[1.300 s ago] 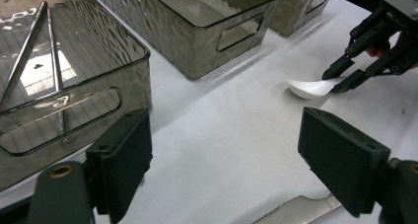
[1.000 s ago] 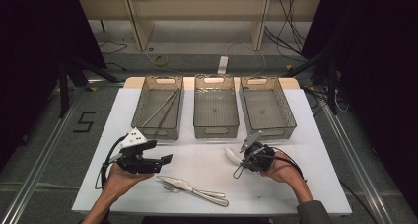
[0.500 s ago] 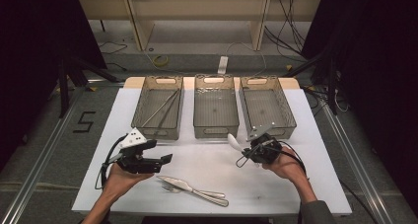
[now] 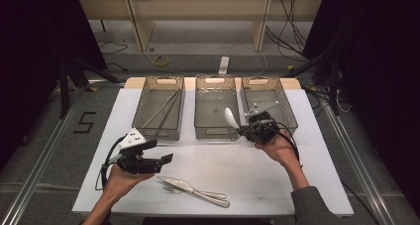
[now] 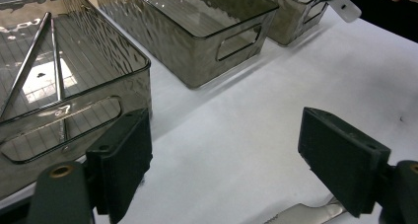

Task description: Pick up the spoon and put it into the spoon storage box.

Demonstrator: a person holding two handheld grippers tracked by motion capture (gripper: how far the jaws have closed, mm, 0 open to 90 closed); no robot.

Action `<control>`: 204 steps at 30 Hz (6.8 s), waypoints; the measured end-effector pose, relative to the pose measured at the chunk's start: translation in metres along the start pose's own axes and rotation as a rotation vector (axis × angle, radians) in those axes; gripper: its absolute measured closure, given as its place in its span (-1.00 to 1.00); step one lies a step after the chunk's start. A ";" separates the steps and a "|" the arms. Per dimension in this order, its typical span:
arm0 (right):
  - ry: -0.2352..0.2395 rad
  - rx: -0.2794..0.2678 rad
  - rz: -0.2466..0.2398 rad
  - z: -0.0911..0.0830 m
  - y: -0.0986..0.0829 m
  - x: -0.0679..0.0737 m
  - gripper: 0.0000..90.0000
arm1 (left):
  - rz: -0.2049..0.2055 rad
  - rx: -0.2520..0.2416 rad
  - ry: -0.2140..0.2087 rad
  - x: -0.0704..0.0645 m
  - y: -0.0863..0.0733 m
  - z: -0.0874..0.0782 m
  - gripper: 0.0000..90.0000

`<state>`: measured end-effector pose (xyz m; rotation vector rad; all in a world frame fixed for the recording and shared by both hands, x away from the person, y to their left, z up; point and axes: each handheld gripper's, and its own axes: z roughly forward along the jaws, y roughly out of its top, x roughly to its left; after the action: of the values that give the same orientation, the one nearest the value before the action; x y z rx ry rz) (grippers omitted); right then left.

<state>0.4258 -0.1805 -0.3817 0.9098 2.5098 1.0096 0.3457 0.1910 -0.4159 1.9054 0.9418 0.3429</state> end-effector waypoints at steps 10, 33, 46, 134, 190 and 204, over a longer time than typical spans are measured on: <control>-0.030 -0.014 0.052 0.009 0.030 -0.015 0.92 | 0.004 0.001 -0.002 -0.001 0.000 0.000 -0.56; -0.073 0.036 0.145 0.056 0.072 -0.031 0.92 | 0.004 -0.018 -0.001 -0.001 0.000 0.000 -0.56; -0.072 0.065 0.177 0.080 0.075 -0.029 0.92 | 0.011 -0.018 -0.004 -0.002 0.000 -0.001 -0.56; 0.041 0.060 0.115 0.078 0.068 0.009 -0.13 | 0.002 -0.021 0.001 -0.002 0.000 -0.001 -0.56; 0.268 0.170 -0.178 0.051 -0.012 0.140 -0.27 | -0.027 -0.066 0.011 0.002 0.000 -0.006 -0.58; 0.280 0.217 -0.178 0.062 -0.021 0.146 -0.34 | -0.030 -0.076 0.004 0.001 -0.001 -0.007 -0.60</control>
<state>0.3343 -0.0649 -0.4441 0.6186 2.9189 0.8722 0.3422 0.1959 -0.4131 1.8203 0.9455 0.3597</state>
